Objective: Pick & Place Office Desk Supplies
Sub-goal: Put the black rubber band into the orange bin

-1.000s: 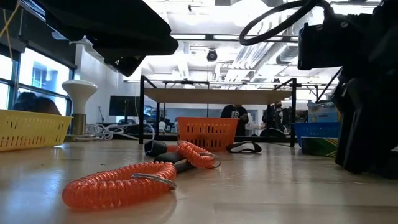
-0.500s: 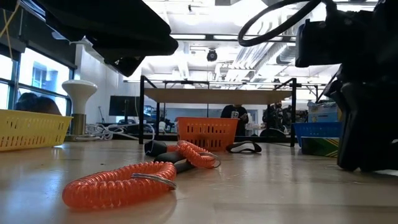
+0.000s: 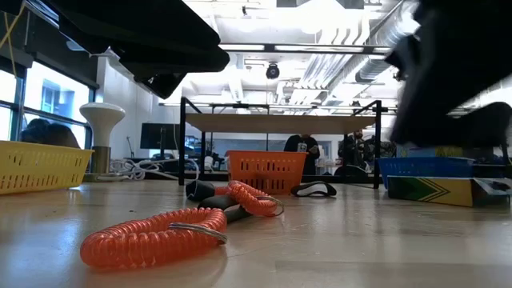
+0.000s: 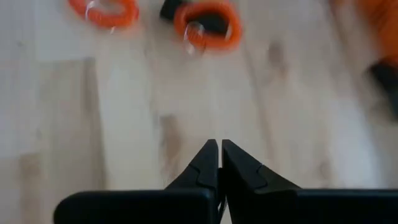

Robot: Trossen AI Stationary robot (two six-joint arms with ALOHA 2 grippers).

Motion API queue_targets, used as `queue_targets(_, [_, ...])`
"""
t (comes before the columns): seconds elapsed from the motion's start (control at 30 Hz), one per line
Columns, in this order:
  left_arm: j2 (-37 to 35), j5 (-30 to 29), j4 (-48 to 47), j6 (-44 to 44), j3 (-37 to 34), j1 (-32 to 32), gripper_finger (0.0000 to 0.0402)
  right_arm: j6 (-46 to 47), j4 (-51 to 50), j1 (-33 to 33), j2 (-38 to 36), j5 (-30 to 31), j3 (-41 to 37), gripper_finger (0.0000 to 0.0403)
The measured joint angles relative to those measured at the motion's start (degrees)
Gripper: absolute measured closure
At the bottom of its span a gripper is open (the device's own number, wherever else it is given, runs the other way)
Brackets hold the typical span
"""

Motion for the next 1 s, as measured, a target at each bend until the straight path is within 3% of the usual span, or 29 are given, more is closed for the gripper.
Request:
queue_targets(0.23, [0.0, 0.0, 0.0, 0.0, 0.0, 0.0, 0.0329, -12.7, 0.6, -6.4, -0.1, 13.3, 4.0, 0.04])
queue_targets(0.33, [0.0, 0.0, 0.0, 0.0, 0.0, 0.0, 0.0329, -18.1, 3.5, -10.8, -0.1, 15.5, 4.4, 0.04])
queue_targets(0.6, [0.0, -0.1, -0.7, 0.0, 0.0, -0.3, 0.0329, -23.4, 7.9, -23.0, -0.1, 13.9, 4.4, 0.04])
queue_targets(0.73, [0.0, -0.1, -2.5, 0.0, 0.0, -0.8, 0.0329, -23.0, 8.4, -27.3, 0.0, 7.0, 4.4, 0.0395])
queue_targets(1.0, [0.0, -0.1, -3.7, 0.0, 0.0, -0.9, 0.0329, -21.6, 8.2, -31.0, 0.0, 3.8, 4.4, 0.034])
